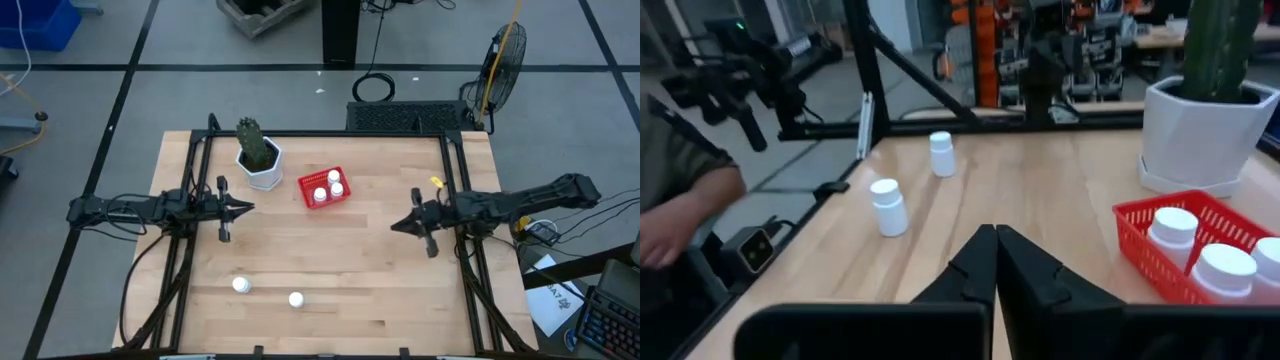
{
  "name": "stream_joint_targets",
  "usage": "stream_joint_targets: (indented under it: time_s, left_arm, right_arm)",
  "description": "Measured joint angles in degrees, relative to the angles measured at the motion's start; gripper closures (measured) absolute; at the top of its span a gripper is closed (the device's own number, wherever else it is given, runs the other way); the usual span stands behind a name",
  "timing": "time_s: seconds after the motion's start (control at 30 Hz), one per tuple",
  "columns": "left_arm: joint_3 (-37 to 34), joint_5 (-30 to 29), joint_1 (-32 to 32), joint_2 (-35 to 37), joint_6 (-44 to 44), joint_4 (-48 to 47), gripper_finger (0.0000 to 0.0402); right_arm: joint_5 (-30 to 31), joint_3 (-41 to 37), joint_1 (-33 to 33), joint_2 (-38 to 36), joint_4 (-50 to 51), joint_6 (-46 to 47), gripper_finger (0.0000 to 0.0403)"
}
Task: Pick and place pill bottles into a basket
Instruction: Put the white pill bottle into the red bin
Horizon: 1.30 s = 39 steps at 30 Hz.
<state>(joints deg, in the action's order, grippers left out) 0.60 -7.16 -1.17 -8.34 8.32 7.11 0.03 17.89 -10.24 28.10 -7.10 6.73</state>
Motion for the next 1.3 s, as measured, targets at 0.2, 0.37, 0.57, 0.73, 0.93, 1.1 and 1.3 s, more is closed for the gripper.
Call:
stream_joint_targets:
  time_s: [0.2, 0.37, 0.57, 0.73, 0.93, 1.1, 1.3]
  left_arm:
    - [0.0, -0.01, 0.02, -0.01, 0.0, 0.0, 0.0366]
    - [0.0, 0.0, 0.02, 0.0, 0.0, 0.0, 0.0366]
    - [0.01, -0.02, 0.02, 0.0, 0.0, 0.0, 0.0366]
    - [0.01, -0.02, 0.02, 0.0, 0.0, 0.0, 0.0366]
    - [0.01, -0.02, 0.0, 0.0, 0.0, 0.0, 0.0366]
    - [0.0, -0.02, 0.02, 0.0, 0.0, 0.0, 0.0366]
    - [0.0, 0.01, 0.02, 0.0, -0.21, 0.12, 0.0366]
  right_arm:
    - [1.4, -6.19, 0.07, -11.56, 2.14, -1.2, 0.0403]
    - [1.67, -9.01, 0.07, -16.15, 1.56, -2.67, 0.0403]
    - [2.37, -11.9, 0.07, -17.48, 1.06, -3.98, 0.0403]
    - [7.85, -13.22, 0.09, -17.47, -0.2, -4.89, 0.0403]
    - [7.44, -16.02, 0.09, -17.47, 0.01, -4.89, 0.0403]
    - [7.44, -16.79, 0.08, -17.25, 2.29, -4.88, 0.0403]
    - [7.44, -16.86, 0.07, -17.21, 1.93, -4.89, 0.0403]
